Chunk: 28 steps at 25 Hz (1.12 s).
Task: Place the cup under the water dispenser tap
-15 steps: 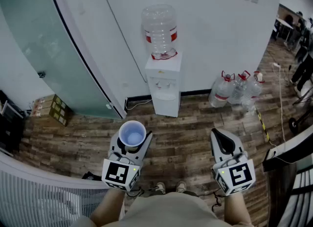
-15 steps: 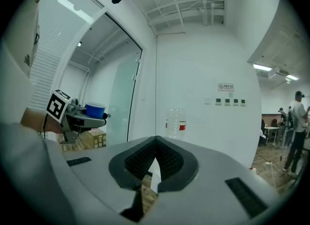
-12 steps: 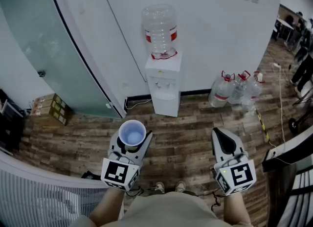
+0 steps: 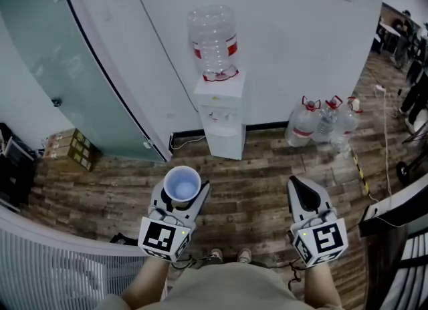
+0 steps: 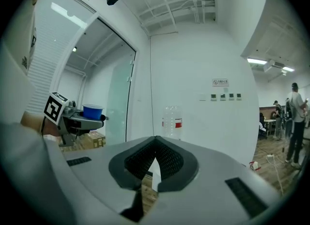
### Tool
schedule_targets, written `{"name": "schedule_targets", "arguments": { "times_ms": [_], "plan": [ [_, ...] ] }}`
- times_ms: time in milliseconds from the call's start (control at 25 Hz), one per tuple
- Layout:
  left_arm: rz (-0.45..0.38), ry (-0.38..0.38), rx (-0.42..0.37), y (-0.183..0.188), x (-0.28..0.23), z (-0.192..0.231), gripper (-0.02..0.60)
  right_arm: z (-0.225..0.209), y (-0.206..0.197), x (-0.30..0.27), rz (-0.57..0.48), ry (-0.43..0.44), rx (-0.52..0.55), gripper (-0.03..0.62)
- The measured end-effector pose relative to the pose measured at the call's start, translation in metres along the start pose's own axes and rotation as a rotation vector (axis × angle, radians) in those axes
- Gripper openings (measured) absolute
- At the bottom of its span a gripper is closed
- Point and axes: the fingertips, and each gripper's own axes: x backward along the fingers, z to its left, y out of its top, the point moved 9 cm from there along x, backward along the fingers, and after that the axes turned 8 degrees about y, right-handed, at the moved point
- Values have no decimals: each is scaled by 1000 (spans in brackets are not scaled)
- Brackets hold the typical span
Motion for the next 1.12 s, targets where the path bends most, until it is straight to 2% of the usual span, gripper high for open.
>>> {"name": "schedule_targets", "arguments": {
  "times_ms": [520, 800, 1120],
  "plan": [
    [39, 48, -22, -7, -14, -18, 255, -30, -20, -4, 13, 49, -11, 6],
    [49, 53, -8, -18, -37, -5, 255, -40, -21, -34, 35, 72, 4, 6],
    [45, 36, 7, -32, -87, 21, 255, -68, -27, -85, 70, 73, 2, 6]
  ]
}}
